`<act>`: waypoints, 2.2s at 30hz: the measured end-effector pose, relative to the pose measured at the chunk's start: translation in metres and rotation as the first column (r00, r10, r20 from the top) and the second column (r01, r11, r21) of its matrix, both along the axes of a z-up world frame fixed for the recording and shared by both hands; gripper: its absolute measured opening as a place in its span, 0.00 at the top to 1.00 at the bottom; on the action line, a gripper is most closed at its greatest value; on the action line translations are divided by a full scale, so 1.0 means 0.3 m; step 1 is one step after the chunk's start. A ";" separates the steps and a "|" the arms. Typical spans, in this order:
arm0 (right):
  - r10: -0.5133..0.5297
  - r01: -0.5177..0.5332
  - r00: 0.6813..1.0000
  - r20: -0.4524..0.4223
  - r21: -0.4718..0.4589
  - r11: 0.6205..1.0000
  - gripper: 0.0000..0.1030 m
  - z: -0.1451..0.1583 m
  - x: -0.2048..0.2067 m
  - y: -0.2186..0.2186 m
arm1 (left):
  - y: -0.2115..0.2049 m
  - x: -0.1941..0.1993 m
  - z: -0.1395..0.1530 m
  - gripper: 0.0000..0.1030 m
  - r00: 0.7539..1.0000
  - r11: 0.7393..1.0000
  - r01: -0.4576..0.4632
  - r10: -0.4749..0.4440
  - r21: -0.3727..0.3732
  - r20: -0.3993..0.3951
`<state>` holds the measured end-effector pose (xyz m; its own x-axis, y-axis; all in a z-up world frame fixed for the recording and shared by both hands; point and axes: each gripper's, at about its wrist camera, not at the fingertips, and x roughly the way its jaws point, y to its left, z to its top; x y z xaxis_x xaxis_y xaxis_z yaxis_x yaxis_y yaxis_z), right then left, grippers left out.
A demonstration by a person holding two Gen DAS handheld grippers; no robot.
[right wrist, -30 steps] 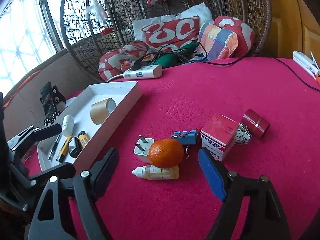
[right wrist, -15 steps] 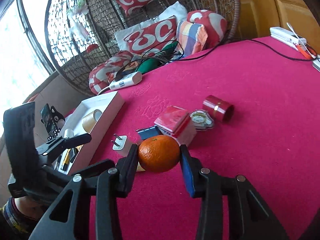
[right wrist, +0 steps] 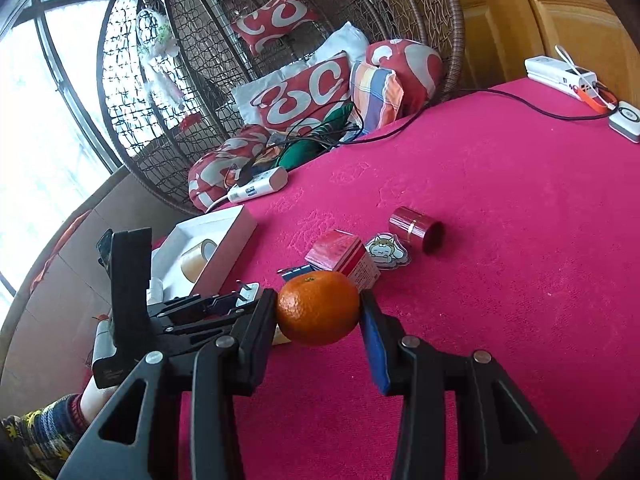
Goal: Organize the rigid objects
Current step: 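Grasp the white charger with the left gripper while the right gripper grasps the orange, then carry the charger in the left gripper while the right gripper carries the orange to the tray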
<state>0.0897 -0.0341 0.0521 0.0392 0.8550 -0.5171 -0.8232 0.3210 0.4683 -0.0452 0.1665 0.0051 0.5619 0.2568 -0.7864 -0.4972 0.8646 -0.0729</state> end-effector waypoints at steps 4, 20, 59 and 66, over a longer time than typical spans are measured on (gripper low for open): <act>0.001 -0.002 1.000 0.026 0.034 0.999 0.60 0.042 -0.013 -0.012 | -0.044 -0.058 0.059 0.71 0.998 1.000 0.013 -0.013 0.012 0.061; 0.037 -0.044 0.996 0.083 0.088 0.995 0.60 0.146 -0.107 -0.008 | -0.134 -0.240 0.280 0.71 0.966 0.998 0.027 -0.040 0.054 0.254; 0.191 -0.197 0.970 0.149 0.023 0.980 0.60 0.192 -0.283 0.139 | 0.039 -0.478 0.310 0.71 0.925 0.989 -0.146 0.137 -0.003 0.355; 0.249 -0.256 0.952 0.180 0.015 0.967 0.60 0.215 -0.342 0.201 | 0.111 -0.543 0.311 0.71 0.910 0.977 -0.211 0.201 -0.013 0.361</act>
<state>-0.0129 0.0263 0.1166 -0.0933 0.8672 -0.4891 -0.9451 0.0774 0.3175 -0.2083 0.1999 0.0985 0.7370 0.4151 -0.5335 -0.6094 0.7495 -0.2587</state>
